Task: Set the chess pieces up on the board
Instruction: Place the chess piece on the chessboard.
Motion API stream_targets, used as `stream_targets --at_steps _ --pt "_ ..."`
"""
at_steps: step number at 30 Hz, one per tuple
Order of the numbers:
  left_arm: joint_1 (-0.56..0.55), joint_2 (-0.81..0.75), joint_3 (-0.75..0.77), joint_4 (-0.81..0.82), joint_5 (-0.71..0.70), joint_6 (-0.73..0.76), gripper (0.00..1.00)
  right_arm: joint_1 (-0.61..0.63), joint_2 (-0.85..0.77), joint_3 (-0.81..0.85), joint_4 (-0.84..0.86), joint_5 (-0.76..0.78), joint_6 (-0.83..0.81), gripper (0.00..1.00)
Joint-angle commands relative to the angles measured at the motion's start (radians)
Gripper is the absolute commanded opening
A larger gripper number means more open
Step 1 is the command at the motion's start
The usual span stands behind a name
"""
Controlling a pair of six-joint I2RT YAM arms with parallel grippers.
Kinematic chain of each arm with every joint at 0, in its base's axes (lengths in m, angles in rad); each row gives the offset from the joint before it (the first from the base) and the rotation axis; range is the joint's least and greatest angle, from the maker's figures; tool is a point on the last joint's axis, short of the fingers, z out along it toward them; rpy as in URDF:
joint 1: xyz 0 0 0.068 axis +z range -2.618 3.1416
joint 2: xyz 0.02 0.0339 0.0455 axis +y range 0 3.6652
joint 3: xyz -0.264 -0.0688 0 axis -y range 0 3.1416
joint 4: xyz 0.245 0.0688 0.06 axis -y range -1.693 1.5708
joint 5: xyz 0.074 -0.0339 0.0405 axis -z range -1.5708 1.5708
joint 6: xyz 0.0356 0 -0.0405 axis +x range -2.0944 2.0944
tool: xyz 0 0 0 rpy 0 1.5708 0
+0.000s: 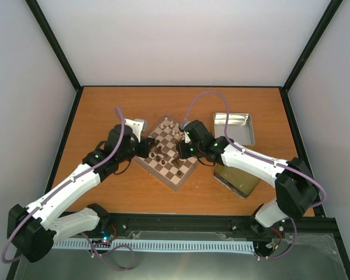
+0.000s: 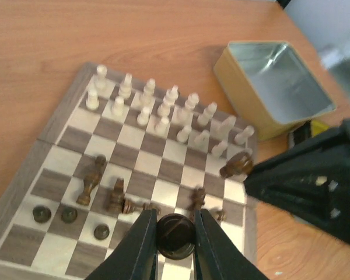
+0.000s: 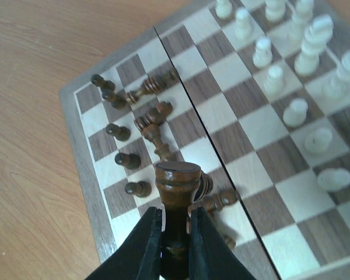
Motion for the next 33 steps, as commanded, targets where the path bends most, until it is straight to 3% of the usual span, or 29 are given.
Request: stream_targets --at_steps 1,4,10,26,33 --pt "-0.080 -0.036 -0.100 0.067 -0.186 0.008 0.01 -0.029 0.007 0.040 -0.101 -0.033 0.204 0.11" --pt "-0.130 -0.044 -0.151 0.112 -0.184 -0.023 0.01 -0.050 -0.007 0.029 -0.116 -0.013 0.242 0.11" --pt "-0.260 -0.010 -0.238 0.181 -0.358 -0.079 0.01 -0.078 -0.052 -0.005 -0.095 0.012 0.272 0.13" --pt "-0.274 0.094 -0.353 0.345 -0.366 -0.082 0.01 -0.083 -0.049 -0.012 -0.083 0.002 0.258 0.13" --pt "-0.275 0.135 -0.370 0.373 -0.346 -0.086 0.11 -0.083 -0.042 -0.010 -0.078 -0.002 0.256 0.13"
